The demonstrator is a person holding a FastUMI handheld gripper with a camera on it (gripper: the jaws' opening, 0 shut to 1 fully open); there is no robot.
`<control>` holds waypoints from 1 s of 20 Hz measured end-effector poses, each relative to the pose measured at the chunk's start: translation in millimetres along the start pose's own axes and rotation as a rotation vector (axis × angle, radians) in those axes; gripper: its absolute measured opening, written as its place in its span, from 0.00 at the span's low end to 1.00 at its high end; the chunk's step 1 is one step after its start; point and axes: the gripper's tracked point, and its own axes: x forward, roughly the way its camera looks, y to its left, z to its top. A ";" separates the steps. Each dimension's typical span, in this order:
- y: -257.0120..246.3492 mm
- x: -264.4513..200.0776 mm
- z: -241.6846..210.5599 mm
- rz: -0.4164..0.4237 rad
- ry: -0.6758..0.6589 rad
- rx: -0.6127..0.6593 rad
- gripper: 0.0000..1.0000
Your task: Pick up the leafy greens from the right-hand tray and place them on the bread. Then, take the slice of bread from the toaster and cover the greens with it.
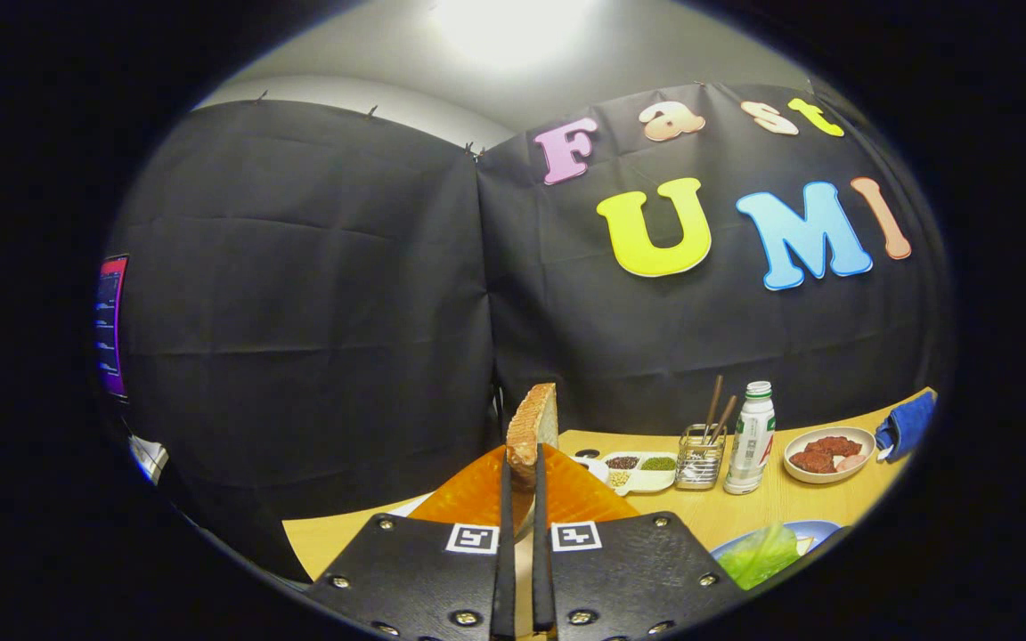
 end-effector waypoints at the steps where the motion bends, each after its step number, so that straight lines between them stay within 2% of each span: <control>1: -1.1 -3.3 6.8 0.009 -0.014 0.010 0.07; 5: -29.4 -34.0 29.8 -0.035 -0.072 -0.001 0.07; 7: -47.2 -49.8 27.4 -0.056 -0.072 -0.012 0.07; 16: -175.6 -114.3 -24.2 -0.272 0.067 -0.133 0.07; 20: -212.8 -135.1 -41.8 -0.350 0.104 -0.154 0.07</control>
